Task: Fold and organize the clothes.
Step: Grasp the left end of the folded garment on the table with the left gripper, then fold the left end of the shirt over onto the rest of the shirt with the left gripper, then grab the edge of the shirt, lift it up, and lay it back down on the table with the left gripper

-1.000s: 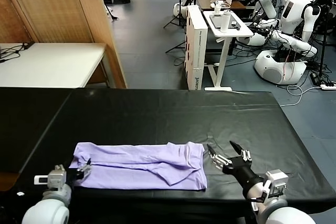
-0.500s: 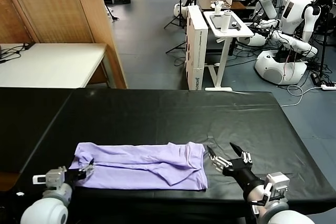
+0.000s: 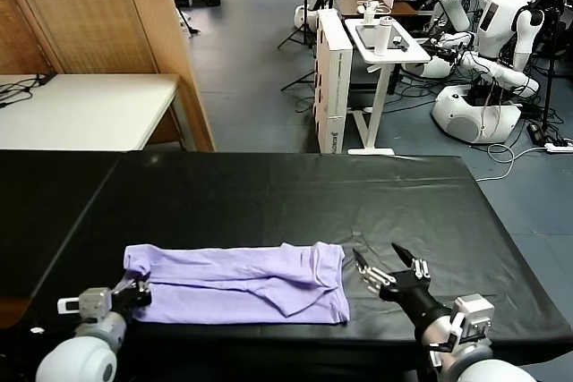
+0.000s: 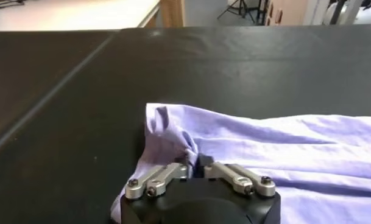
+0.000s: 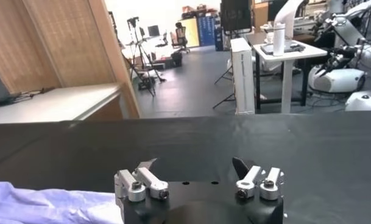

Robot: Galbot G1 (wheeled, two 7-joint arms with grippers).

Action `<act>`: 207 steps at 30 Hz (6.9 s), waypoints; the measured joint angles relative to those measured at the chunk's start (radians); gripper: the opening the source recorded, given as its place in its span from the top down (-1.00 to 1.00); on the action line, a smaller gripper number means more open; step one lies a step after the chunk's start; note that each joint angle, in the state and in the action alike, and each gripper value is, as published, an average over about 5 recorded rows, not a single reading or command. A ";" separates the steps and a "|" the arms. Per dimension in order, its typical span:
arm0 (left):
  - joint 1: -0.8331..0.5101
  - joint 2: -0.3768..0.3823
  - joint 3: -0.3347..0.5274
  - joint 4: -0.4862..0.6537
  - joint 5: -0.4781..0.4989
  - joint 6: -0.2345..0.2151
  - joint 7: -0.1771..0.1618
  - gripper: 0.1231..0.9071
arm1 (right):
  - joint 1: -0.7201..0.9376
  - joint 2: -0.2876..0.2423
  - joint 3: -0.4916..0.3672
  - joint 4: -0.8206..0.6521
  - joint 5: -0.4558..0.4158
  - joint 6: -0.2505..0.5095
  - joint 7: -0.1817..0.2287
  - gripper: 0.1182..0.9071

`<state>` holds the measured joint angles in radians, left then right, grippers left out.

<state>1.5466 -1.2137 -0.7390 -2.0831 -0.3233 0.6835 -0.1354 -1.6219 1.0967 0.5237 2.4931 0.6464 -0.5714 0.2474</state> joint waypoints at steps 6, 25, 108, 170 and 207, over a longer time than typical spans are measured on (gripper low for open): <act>0.011 0.015 -0.022 -0.031 0.174 -0.108 0.012 0.90 | 0.002 0.000 0.000 -0.004 0.001 0.000 0.000 -1.00; 0.028 0.042 0.110 -0.293 -0.030 -0.013 0.007 0.90 | 0.015 0.013 -0.001 -0.027 0.003 0.001 0.000 -1.00; -0.012 0.066 0.398 -0.259 -0.328 0.053 -0.073 -1.00 | -0.068 0.101 0.012 -0.023 -0.064 0.007 -0.001 -1.00; -0.020 0.078 0.460 -0.178 -0.050 -0.270 0.108 -1.00 | -0.073 0.116 0.013 -0.017 -0.067 0.007 -0.001 -1.00; 0.024 -0.038 0.167 0.021 -0.320 -0.206 0.183 -1.00 | -0.055 0.097 0.015 -0.028 -0.040 0.006 -0.002 -1.00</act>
<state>1.5708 -1.2512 -0.5717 -2.0619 -0.6434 0.4774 0.0476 -1.6770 1.1939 0.5383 2.4652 0.6064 -0.5652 0.2454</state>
